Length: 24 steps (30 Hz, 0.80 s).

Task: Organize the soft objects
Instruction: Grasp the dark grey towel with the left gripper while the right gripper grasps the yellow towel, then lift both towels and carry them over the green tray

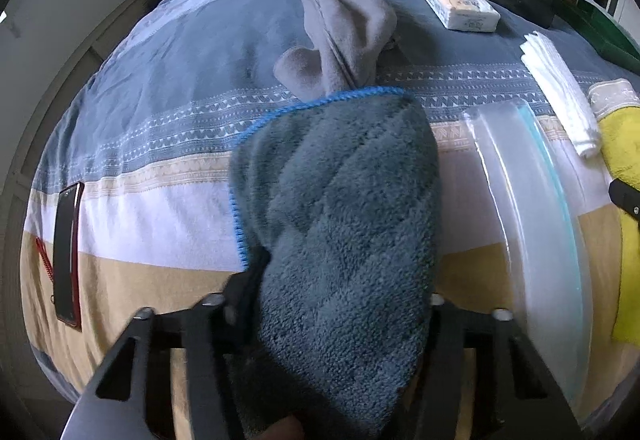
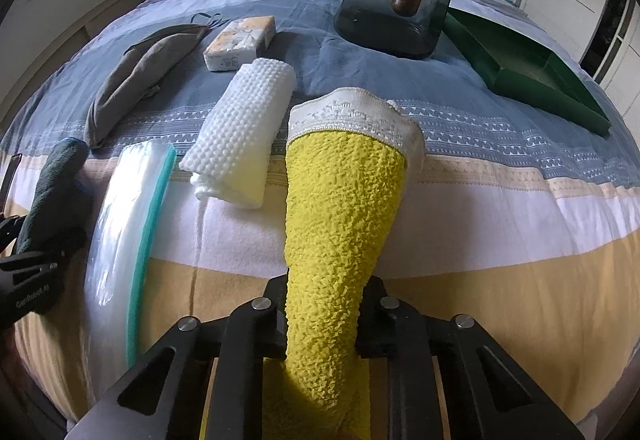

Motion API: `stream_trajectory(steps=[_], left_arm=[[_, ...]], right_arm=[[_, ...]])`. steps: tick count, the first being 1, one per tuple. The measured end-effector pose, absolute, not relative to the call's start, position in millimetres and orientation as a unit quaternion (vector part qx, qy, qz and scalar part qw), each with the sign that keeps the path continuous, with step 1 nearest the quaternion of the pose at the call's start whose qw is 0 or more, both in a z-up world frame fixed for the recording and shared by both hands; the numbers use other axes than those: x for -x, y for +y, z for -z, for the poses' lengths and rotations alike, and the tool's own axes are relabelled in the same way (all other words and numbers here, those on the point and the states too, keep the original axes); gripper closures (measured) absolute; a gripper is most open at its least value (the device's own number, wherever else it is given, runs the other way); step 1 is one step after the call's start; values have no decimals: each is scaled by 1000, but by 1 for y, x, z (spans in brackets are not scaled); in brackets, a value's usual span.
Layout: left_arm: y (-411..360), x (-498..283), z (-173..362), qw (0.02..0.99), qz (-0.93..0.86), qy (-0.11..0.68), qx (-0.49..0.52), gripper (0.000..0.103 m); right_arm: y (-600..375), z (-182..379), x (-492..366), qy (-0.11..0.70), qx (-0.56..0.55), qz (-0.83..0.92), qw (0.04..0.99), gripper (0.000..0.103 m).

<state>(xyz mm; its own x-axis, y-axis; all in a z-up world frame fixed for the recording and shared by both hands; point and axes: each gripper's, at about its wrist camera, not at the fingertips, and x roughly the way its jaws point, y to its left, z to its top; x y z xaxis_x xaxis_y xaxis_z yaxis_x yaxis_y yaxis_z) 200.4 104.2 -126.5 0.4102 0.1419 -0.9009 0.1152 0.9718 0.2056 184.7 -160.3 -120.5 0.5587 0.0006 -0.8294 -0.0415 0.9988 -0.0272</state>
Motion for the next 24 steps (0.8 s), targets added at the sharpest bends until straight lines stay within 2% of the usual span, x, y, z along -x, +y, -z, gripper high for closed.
stream_trajectory(steps=[4, 7, 15, 24], left_arm=[[111, -202, 122, 833, -14, 542, -108, 75], [116, -203, 118, 836, -15, 540, -100, 78], [123, -197, 93, 846, -39, 526, -80, 79], [103, -158, 28, 859, -75, 504, -46, 79]], right_arm=[[-161, 117, -183, 465, 27, -22, 884, 88], [-160, 113, -180, 459, 31, -26, 887, 88], [-166, 92, -165, 434, 39, -39, 899, 88], [-197, 52, -142, 396, 28, -66, 915, 88]])
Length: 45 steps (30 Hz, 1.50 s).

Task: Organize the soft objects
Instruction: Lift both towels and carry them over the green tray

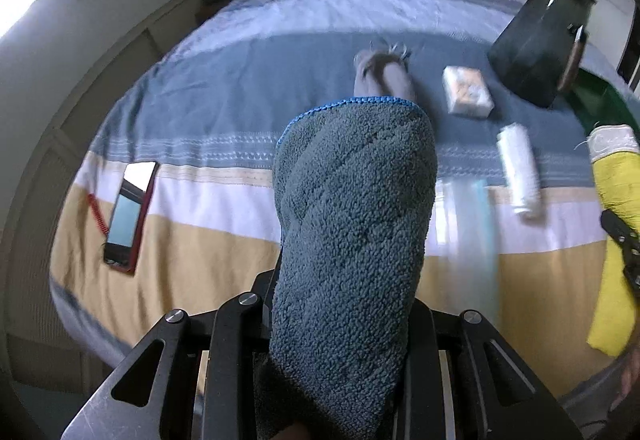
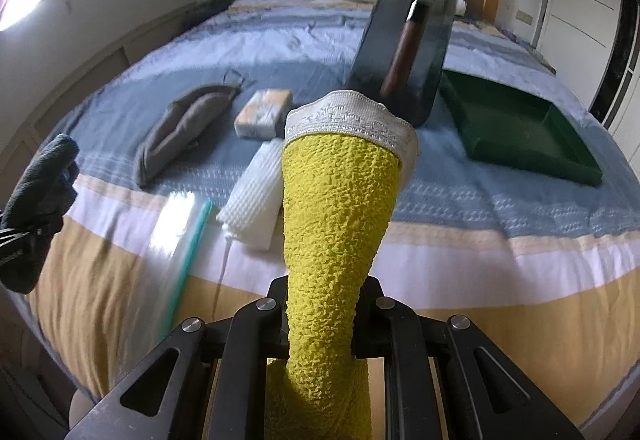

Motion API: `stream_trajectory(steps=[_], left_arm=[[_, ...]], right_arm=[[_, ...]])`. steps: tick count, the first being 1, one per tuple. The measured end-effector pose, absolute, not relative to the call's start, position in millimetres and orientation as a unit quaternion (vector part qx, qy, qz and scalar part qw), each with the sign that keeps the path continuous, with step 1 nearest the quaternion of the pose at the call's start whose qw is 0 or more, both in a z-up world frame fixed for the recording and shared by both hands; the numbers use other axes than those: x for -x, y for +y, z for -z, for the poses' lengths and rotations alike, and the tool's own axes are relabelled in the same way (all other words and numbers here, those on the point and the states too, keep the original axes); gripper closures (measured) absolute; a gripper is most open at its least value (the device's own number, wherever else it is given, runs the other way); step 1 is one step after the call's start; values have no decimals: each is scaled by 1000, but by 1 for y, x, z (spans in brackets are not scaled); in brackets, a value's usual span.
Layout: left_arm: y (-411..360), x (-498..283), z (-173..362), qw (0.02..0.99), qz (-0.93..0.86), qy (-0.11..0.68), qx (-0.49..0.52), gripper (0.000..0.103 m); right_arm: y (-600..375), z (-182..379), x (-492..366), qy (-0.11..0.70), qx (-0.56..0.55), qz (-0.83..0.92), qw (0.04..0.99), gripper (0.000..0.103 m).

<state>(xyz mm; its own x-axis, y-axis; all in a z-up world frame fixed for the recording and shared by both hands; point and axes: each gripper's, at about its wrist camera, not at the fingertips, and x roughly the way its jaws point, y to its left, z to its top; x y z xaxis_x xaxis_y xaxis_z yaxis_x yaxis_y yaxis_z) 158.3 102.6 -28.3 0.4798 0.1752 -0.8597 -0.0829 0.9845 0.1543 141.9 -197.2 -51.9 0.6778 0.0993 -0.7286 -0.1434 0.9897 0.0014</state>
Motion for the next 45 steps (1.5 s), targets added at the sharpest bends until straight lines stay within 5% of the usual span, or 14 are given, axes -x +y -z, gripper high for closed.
stream_trajectory(steps=[10, 23, 45], left_arm=[[-17, -144, -23, 869, 14, 495, -23, 79], [-162, -193, -25, 861, 118, 495, -22, 79], [-248, -276, -1, 859, 145, 491, -15, 78]], right_arm=[[-287, 25, -118, 383, 3, -41, 923, 88], [-391, 3, -119, 372, -5, 36, 927, 88], [-442, -1, -214, 352, 1, 98, 931, 88]])
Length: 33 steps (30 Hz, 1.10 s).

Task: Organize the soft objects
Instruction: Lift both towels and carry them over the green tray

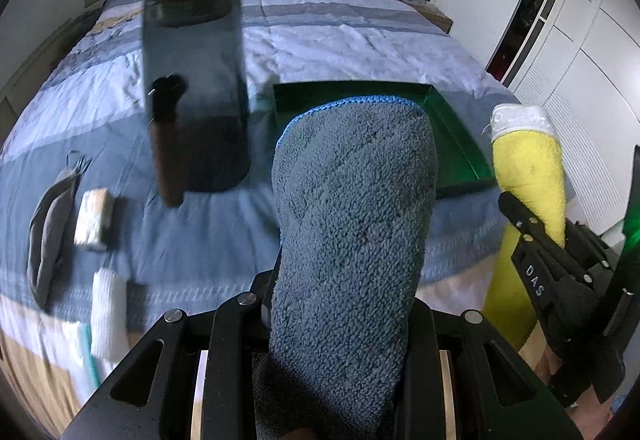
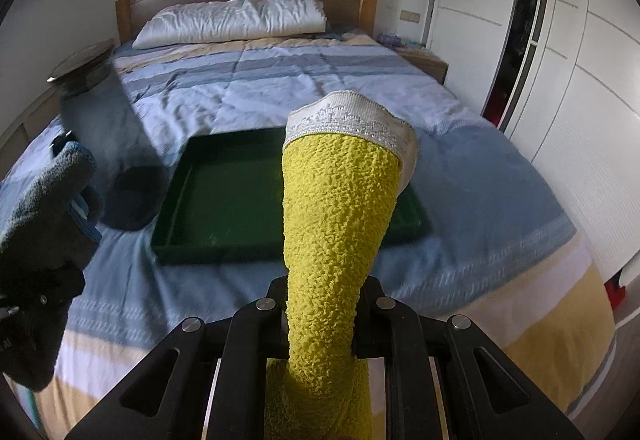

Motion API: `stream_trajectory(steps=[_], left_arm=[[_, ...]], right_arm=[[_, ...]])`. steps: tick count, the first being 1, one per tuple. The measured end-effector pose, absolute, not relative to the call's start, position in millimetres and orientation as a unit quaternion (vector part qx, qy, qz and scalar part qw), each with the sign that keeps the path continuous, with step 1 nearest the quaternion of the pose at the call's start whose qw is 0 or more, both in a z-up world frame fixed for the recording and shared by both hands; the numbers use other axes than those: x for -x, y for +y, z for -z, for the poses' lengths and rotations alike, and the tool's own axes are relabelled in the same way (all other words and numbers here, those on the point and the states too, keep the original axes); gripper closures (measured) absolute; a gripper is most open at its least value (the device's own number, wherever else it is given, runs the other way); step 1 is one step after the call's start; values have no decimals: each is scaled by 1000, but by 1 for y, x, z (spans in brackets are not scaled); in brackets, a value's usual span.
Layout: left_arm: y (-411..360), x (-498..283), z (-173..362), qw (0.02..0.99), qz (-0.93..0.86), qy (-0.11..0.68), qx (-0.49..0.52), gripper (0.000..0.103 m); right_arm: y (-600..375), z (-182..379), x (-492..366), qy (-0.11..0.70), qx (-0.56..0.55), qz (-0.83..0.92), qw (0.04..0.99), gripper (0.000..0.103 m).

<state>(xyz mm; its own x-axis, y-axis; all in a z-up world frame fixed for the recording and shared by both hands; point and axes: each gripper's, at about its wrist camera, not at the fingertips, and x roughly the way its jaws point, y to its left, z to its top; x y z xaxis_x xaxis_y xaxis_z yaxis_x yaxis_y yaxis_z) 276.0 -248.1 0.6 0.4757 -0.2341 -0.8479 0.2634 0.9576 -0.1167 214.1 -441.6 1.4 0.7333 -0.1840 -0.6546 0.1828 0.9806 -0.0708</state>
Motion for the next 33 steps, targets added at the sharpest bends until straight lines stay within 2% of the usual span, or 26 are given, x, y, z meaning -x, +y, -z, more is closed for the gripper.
stream_trajectory(steps=[19, 33], left_arm=[[-303, -381, 13, 894, 89, 439, -14, 77], [-323, -430, 55, 883, 65, 466, -5, 77]], right_arm=[[-478, 35, -370, 342, 9, 104, 934, 87], [-494, 69, -456, 376, 40, 108, 919, 87]])
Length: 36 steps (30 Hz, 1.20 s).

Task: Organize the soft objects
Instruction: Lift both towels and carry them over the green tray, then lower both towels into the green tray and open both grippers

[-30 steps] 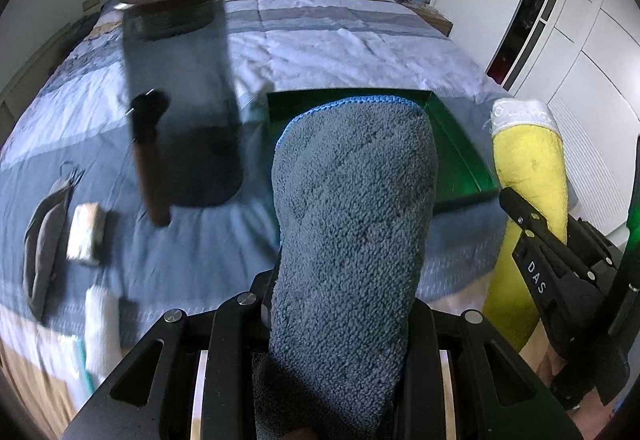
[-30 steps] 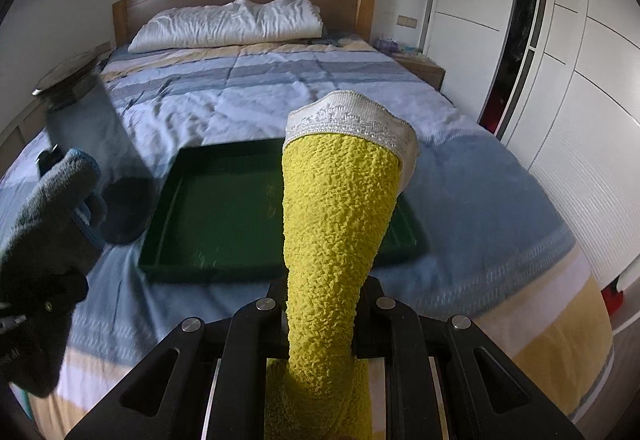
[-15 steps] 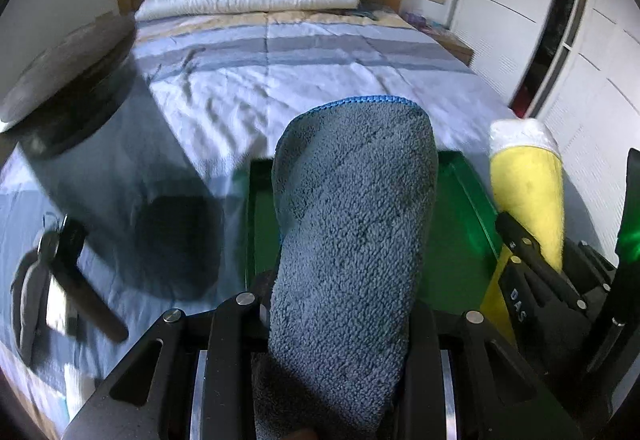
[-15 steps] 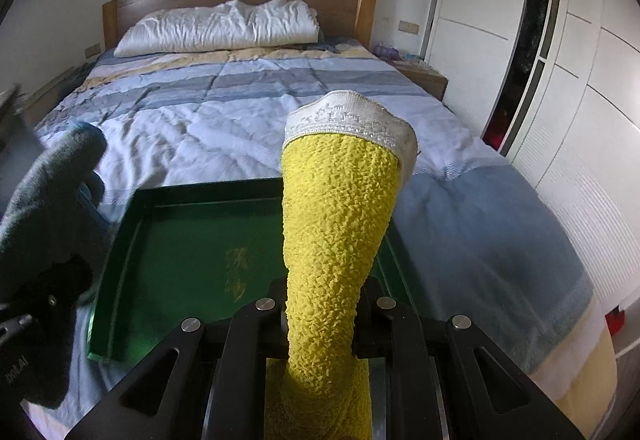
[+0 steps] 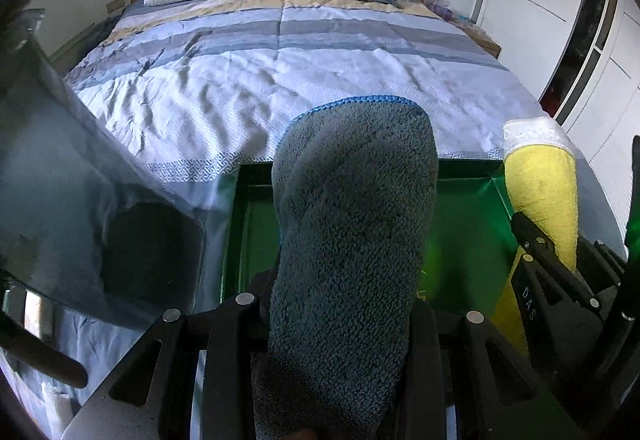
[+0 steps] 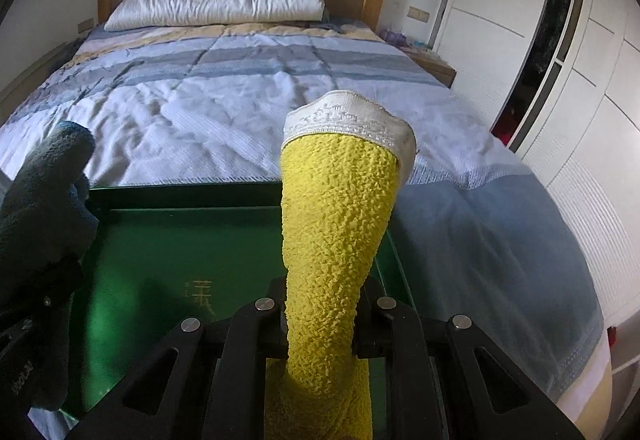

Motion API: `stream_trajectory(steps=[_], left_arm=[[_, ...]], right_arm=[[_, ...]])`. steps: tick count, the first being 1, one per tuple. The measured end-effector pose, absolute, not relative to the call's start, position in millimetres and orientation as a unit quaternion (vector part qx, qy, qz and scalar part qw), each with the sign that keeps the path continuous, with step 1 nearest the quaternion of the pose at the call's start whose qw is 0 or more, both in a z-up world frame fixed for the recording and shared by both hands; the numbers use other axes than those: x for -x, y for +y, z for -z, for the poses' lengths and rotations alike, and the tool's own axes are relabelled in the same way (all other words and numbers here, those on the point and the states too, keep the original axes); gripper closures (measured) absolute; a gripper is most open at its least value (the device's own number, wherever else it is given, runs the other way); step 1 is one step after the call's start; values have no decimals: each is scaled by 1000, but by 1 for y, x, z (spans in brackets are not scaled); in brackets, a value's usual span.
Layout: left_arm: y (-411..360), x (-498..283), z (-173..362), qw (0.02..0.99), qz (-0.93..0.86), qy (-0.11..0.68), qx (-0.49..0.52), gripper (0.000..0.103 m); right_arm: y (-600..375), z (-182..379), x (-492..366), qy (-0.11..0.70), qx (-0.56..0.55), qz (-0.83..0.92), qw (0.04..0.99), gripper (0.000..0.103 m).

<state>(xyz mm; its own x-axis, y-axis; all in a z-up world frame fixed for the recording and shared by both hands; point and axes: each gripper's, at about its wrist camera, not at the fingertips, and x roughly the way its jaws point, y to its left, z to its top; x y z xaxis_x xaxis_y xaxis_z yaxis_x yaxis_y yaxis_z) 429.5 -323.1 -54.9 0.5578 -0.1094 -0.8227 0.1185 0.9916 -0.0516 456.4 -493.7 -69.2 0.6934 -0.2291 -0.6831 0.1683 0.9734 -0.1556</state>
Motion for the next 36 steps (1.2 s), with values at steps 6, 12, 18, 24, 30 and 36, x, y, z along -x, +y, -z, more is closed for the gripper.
stream_trajectory(steps=[6, 12, 18, 24, 30, 36], left_arm=[[-327, -436, 64, 878, 58, 475, -4, 77], [-331, -438, 72, 874, 53, 483, -8, 76], [-332, -441, 79, 869, 52, 492, -8, 72], [-334, -442, 79, 867, 49, 496, -6, 65], [-332, -443, 79, 867, 43, 496, -4, 59], [-333, -439, 71, 875, 44, 483, 0, 35]], right_arm=[[-503, 83, -470, 396, 40, 108, 911, 87], [-502, 92, -479, 404, 42, 102, 908, 85], [-505, 94, -482, 408, 36, 100, 907, 81], [-506, 97, -482, 411, 33, 100, 906, 77], [-505, 96, -480, 411, 34, 97, 906, 73], [-507, 90, -477, 406, 27, 95, 909, 54]])
